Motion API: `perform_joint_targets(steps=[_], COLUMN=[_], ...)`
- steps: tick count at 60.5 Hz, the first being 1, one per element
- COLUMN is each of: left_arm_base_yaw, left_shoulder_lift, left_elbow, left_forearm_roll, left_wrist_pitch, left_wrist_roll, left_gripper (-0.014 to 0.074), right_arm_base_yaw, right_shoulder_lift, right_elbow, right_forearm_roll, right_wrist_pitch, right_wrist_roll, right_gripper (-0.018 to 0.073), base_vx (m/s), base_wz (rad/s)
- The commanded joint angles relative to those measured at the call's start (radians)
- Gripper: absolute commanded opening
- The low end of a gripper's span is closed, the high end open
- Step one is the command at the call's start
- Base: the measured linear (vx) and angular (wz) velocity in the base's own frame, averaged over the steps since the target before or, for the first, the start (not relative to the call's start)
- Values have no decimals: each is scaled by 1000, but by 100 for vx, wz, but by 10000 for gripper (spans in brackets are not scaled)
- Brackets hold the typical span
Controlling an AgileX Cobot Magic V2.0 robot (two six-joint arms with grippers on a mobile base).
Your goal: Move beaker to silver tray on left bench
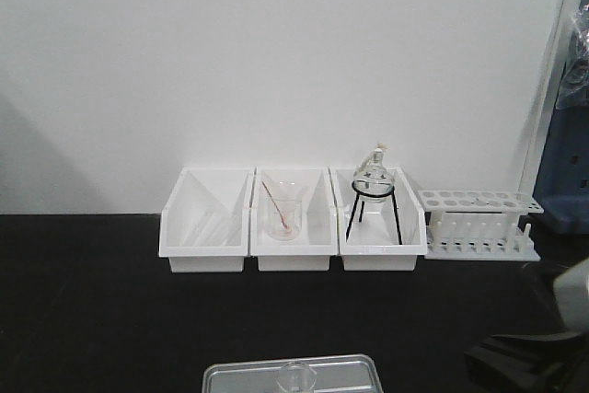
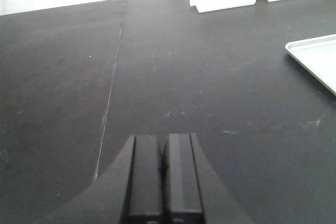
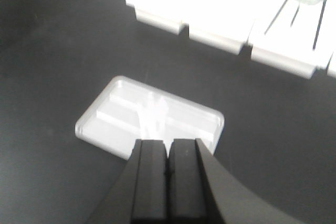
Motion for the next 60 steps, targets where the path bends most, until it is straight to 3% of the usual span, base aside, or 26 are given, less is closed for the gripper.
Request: perform_joint_targets(steps=[1, 10, 19, 30, 38, 60], left_arm_base_yaw=[-7, -7, -7, -7, -7, -7], left_shoulder_lift=[-7, -7, -7, -7, -7, -7], left_elbow=[20, 20, 20, 20, 20, 20], left_forearm_roll=[-3, -3, -3, -3, -3, -3], left_wrist_pitch=[-75, -75, -75, -75, -75, -75], left_wrist_roll=[-2, -2, -2, -2, -2, -2], left_gripper=[1, 1, 1, 1, 1, 1], right_arm_base_yaw=[-34, -213, -409, -554, -592, -596], right_shoulder_lift=[-85, -230, -412, -663, -815, -811], right_elbow=[98, 373, 588, 761, 782, 782], right_forearm_roll=[-29, 8, 47, 48, 33, 13], right_wrist_pitch=[-265, -543, -546, -546, -485, -483], right_wrist_roll=[-4, 3, 2, 3, 3, 3], right_gripper=[-14, -14, -14, -13, -13, -11], base_vx=[0, 0, 0, 0, 0, 0], base_wz=[0, 0, 0, 0, 0, 0])
